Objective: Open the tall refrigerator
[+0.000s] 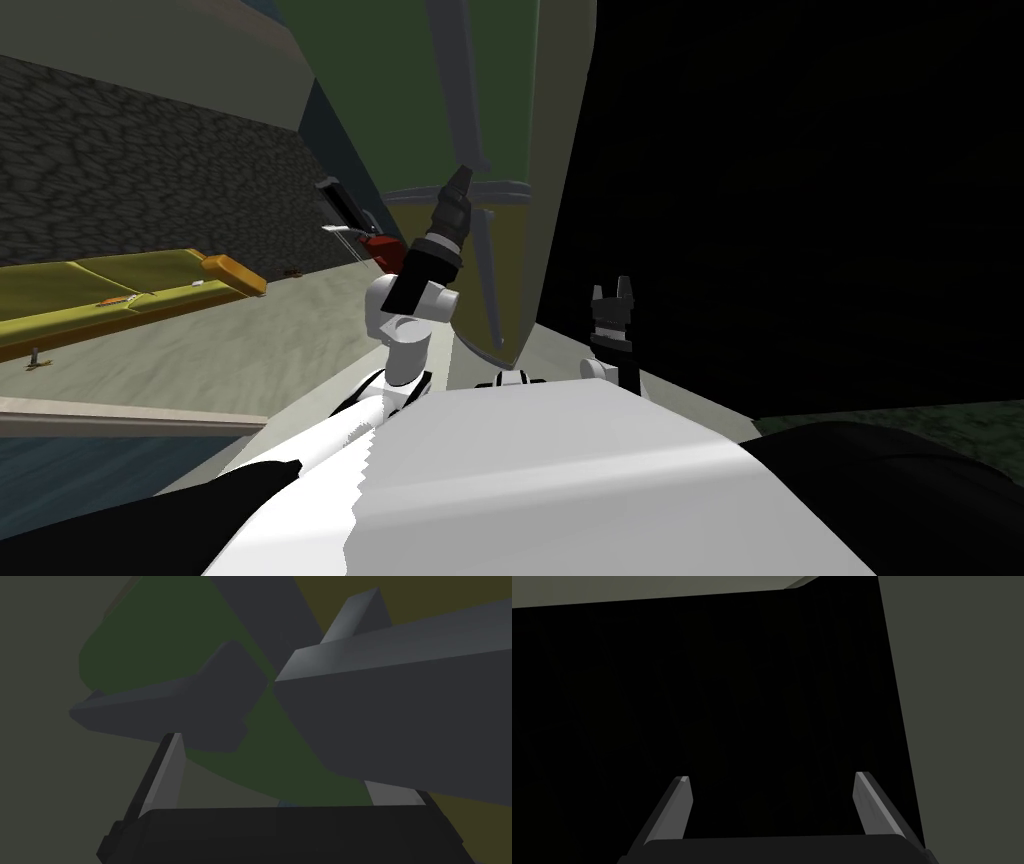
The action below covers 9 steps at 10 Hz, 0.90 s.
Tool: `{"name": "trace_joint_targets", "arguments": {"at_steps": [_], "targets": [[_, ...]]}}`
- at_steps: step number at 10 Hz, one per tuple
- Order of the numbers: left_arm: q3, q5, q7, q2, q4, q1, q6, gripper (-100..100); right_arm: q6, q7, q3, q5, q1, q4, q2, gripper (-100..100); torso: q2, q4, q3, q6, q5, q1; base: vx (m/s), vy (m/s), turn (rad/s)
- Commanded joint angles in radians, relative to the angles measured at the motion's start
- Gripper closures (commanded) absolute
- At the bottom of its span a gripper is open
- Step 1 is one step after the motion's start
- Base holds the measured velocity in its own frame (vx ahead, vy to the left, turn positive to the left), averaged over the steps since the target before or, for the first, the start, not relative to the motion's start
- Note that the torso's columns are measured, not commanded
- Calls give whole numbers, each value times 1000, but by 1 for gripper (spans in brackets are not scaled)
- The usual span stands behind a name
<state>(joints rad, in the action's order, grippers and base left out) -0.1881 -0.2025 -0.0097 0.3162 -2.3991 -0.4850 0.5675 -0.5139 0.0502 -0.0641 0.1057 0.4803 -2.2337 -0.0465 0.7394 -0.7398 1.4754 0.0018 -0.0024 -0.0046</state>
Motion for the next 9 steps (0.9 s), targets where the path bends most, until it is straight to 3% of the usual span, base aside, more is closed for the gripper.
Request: {"name": "trace_joint_targets", "arguments": {"at_steps": [1,3,4,5,8,9], "targets": [[-12,-12,9,28,-9,-56,56,-100,0,0,0,0,0,0,0,0,1,0,-1,0,0,0,-12,5,-5],[-21,-23,14,51,-12,-92,93,-100,0,0,0,0,0,0,0,0,2,-1,-2,1,-1,-1,-13,6,-11],[-16,-19,11,44,-8,-80,85,-100,0,0,0,0,0,0,0,0,3,-2,-2,1,-1,-2,-2,9,2],[-7,-6,12,52,-7,-115,124,-100,0,0,0,0,0,0,0,0,3,-1,-2,0,0,-1,35,8,-2],[5,11,13,61,-8,-158,167,-100,0,0,0,0,0,0,0,0,-3,2,2,0,0,1,43,-1,-7],[3,8,13,60,-6,-148,155,-100,0,0,0,0,0,0,0,0,-4,2,3,0,1,1,11,2,7]]}}
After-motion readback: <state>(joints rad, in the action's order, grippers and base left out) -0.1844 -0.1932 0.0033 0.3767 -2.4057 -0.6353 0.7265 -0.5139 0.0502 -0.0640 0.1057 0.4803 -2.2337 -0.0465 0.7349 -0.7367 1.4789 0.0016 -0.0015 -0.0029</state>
